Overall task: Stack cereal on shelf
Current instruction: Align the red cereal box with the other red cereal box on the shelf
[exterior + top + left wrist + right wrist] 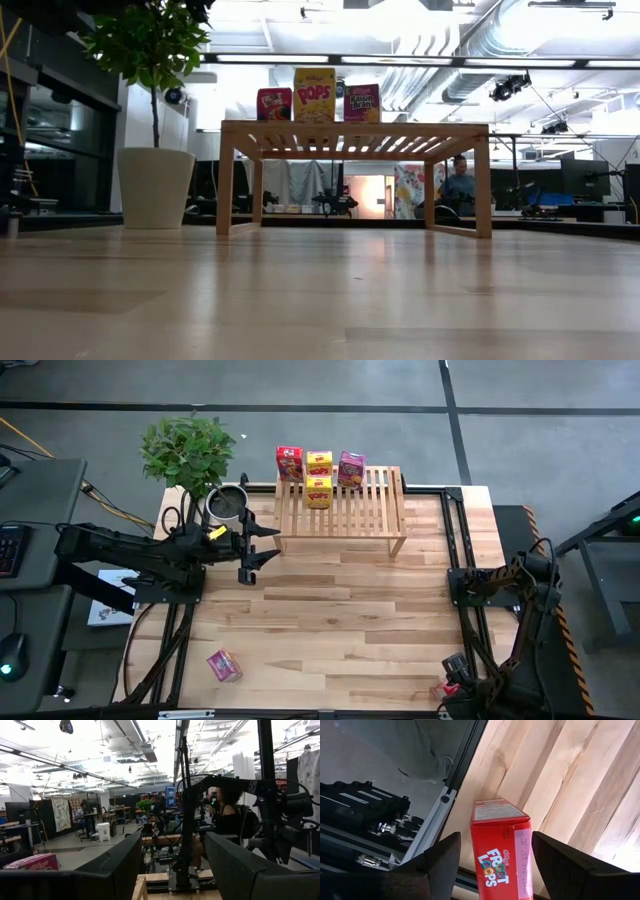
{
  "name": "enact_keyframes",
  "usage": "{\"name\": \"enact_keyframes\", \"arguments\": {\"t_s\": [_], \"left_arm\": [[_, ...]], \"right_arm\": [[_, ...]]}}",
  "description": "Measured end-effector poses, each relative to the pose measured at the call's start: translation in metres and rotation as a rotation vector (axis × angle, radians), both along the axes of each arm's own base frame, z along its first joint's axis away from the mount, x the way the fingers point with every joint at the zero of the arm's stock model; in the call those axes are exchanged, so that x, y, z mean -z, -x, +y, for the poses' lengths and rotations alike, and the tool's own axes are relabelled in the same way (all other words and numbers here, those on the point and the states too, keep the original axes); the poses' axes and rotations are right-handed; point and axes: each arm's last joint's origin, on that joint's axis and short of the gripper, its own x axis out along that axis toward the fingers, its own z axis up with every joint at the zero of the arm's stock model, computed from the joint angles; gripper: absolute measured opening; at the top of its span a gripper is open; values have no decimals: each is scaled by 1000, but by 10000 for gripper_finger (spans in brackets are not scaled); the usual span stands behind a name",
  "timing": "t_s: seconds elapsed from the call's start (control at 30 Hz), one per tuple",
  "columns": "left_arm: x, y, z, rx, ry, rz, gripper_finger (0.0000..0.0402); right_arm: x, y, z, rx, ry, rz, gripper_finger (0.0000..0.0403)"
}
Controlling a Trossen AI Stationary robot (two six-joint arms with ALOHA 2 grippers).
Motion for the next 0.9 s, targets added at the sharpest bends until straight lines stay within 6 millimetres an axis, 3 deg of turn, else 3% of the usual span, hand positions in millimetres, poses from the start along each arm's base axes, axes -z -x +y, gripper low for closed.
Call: {"name": "enact_keyframes", "arguments": {"t_s": [0.9], "left_arm": [[0,0,0,0,0,0,207]], "right_arm": [[12,-2,6,-7,35,24,236]]}}
